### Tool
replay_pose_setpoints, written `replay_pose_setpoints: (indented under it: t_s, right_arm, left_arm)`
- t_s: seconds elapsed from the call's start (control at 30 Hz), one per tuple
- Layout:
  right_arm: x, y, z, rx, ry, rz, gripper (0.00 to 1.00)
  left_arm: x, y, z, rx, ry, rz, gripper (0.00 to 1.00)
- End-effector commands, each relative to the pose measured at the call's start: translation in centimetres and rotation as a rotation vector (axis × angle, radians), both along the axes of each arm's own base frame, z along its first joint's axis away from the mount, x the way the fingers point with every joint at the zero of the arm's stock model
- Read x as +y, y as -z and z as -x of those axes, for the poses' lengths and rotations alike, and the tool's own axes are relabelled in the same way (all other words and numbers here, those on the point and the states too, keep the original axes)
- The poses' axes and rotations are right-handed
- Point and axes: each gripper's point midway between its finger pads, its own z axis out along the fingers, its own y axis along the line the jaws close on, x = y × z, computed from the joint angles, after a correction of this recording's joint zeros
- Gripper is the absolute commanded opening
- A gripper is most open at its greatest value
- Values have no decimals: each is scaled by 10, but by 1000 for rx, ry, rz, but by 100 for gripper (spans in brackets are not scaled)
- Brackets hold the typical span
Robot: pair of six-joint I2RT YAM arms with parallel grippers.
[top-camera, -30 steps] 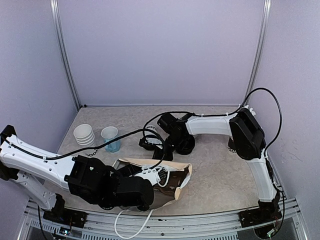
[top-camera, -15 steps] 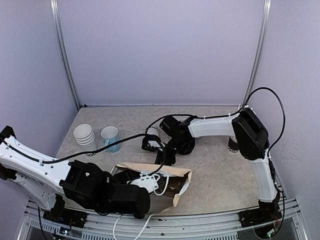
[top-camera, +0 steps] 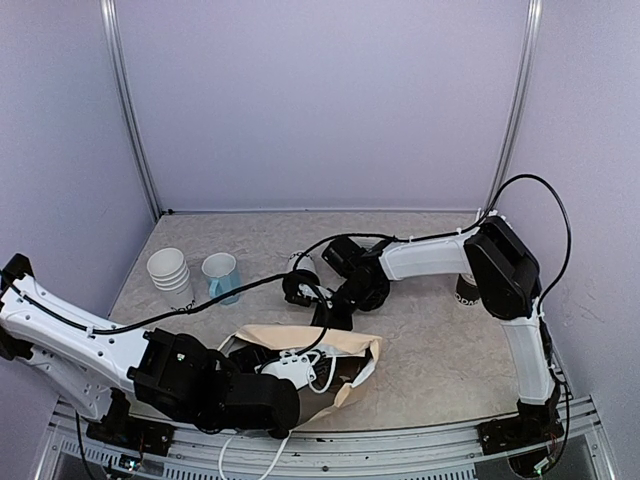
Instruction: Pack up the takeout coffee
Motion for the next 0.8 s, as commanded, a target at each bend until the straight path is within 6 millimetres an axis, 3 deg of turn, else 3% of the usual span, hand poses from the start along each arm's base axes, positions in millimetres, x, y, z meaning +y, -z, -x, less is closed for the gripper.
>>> replay_pose_setpoints:
  t_s: [0.0,0.2,0.3,0.5,0.6,0.77]
  right_arm:
    - [8,-21,32,38,-90,-71,41]
    - [6,-24,22,-44,-74,-49,41]
    - [0,-38,7,-112,-37,-22,44]
    - [-20,-126,-18,-200,29,-106,56]
    - [-29,-169,-3,-152,-27,-181,60]
    - [-49,-222,48,-84,-210,-260,65]
  left_arm:
    - [10,14,-11,2,-41,-28,52]
    - [12,3,-11,-4,-64,-7,51]
    - [11,1,-5,24,-59,6,51]
    - [7,-8,0,24,-64,78,50]
    - [8,-14,-2,6,-65,110,50]
    - [11,-15,-1,-17,-62,117,49]
